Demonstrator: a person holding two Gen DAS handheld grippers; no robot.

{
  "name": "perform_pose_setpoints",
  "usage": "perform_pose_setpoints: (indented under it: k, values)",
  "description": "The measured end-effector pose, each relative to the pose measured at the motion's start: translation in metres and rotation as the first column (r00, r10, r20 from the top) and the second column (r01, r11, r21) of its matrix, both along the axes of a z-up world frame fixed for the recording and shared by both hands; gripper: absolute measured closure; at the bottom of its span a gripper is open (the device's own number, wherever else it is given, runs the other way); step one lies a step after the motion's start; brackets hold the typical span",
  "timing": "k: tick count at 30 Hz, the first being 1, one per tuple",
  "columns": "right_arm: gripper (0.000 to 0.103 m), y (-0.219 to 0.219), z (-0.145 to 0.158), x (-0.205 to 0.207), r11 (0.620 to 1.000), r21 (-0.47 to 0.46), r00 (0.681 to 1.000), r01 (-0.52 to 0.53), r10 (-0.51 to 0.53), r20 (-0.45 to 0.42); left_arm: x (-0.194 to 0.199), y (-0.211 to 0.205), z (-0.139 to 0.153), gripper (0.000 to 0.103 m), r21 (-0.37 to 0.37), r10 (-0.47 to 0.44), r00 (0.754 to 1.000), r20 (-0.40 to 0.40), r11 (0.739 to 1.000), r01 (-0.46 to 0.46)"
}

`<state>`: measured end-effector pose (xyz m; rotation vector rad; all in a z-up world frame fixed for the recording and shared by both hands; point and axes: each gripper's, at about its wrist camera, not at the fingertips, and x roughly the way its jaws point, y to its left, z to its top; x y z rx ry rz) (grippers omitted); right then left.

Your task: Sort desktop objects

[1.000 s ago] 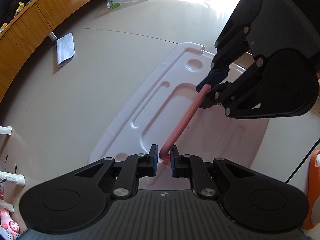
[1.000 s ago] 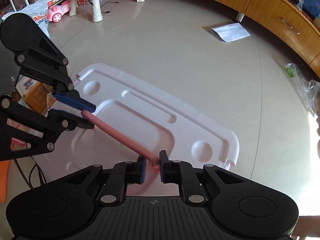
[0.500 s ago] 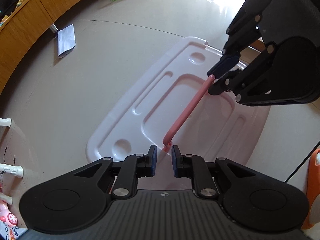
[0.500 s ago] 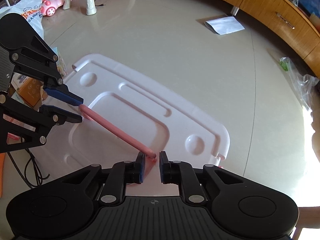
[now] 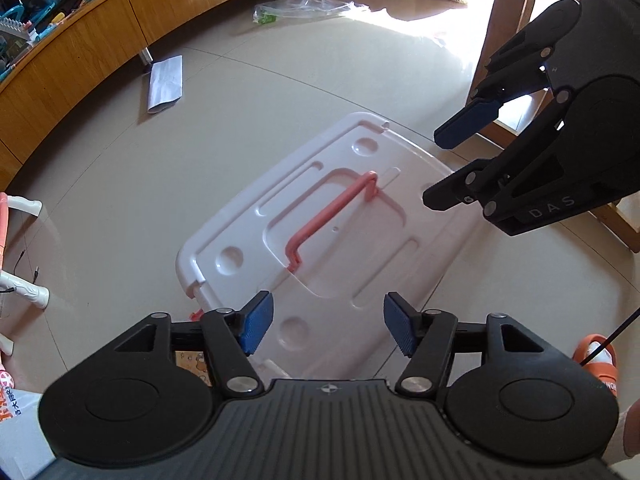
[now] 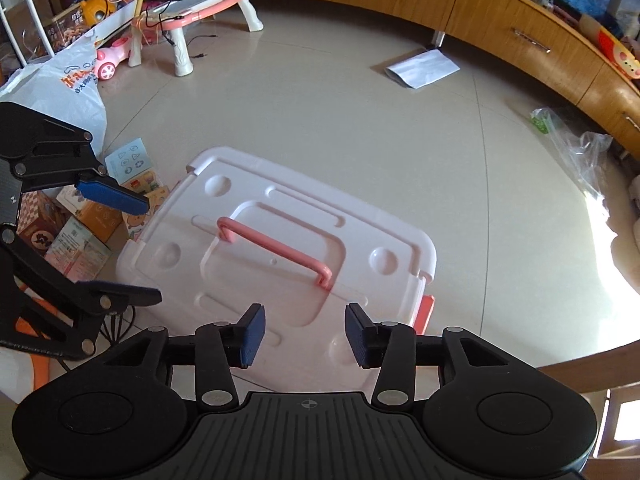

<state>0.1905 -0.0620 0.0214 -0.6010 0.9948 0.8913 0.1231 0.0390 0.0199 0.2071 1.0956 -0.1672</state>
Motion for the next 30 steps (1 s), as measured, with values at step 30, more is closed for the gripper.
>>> perform_pose_setpoints:
  k: [30]
  values:
    - [0.048,-0.092,-0.038,-0.140,0.756,0.065,0.759,0.652,-0.649,-0.059,-0.113,-0.041,-0.012,0.008,0.009,0.382,0.921,0.076,0.923,-0.384]
